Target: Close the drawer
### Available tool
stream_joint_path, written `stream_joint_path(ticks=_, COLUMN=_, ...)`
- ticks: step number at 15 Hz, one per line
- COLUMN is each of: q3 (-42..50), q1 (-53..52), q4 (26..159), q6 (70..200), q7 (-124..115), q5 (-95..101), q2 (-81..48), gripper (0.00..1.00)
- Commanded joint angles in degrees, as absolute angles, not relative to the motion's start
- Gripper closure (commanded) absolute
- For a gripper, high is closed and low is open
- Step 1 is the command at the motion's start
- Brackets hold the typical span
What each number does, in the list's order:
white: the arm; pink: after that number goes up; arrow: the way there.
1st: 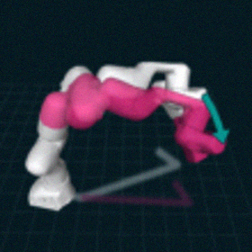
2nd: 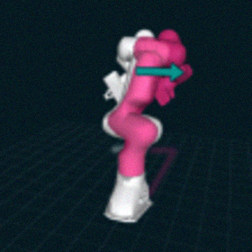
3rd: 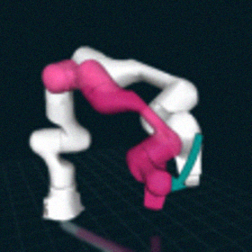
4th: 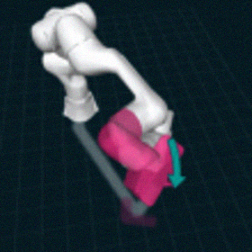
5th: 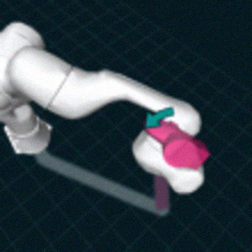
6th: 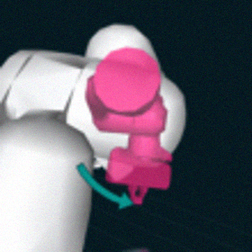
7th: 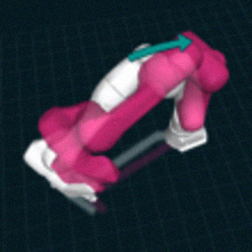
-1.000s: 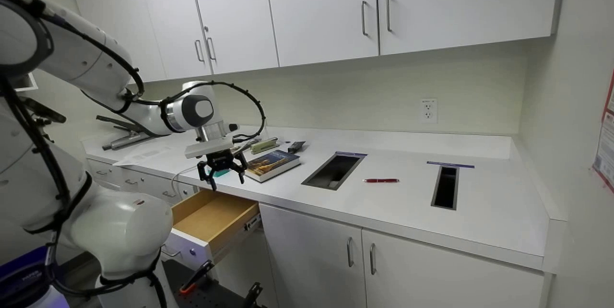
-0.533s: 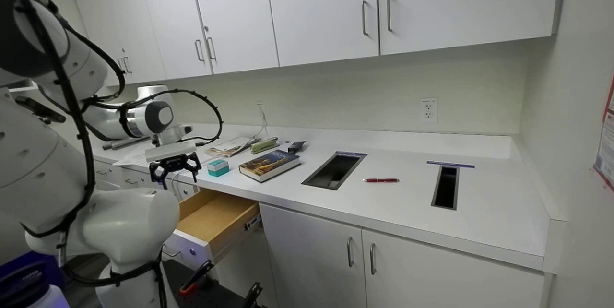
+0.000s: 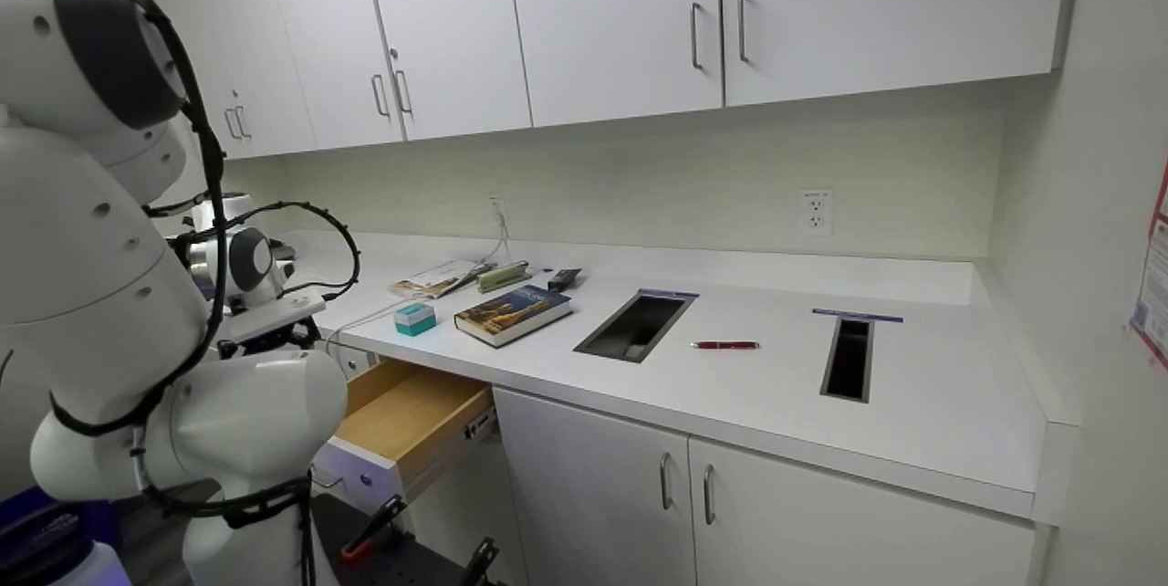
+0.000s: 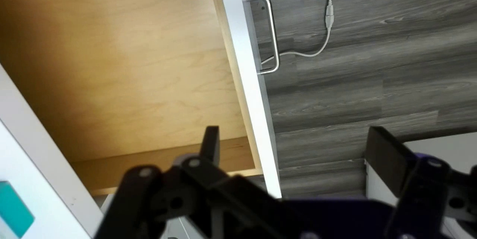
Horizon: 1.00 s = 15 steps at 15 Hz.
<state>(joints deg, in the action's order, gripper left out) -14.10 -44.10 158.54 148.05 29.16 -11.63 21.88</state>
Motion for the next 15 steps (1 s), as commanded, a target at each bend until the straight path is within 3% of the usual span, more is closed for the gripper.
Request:
stream_joint_path(ticks=1, q3=-13.0, q1=-45.0, q4=158.5, q6=148.1, q7=28.8, q5=-10.9, q2=21.6, gripper=0.00)
stream_joint_path(ticks=4, q3=-14.1, q1=-44.2, q4=158.4, q6=147.9, q7=27.9, q5=-8.8, q2=21.5, gripper=0.00)
stream_joint_path(ticks=10, q3=-28.7, q1=-41.8, q4=158.9, q6=147.9, q7=8.7, q5=11.2, q2=20.8, gripper=0.00)
stream_joint_path(ticks=11, q3=-30.4, q1=-41.8, q4=158.9, q6=147.9, q7=5.8, q5=13.0, q2=20.8, gripper=0.25)
stream_joint_path(ticks=12, q3=-32.4, q1=-41.1, q4=158.9, q6=147.9, q7=2.6, q5=15.6, q2=20.7, gripper=0.26)
stream_joint_path(ticks=15, q3=-37.2, q1=-37.3, q4=159.0, q6=150.3, q7=-5.7, q5=23.0, q2=18.6, gripper=0.51)
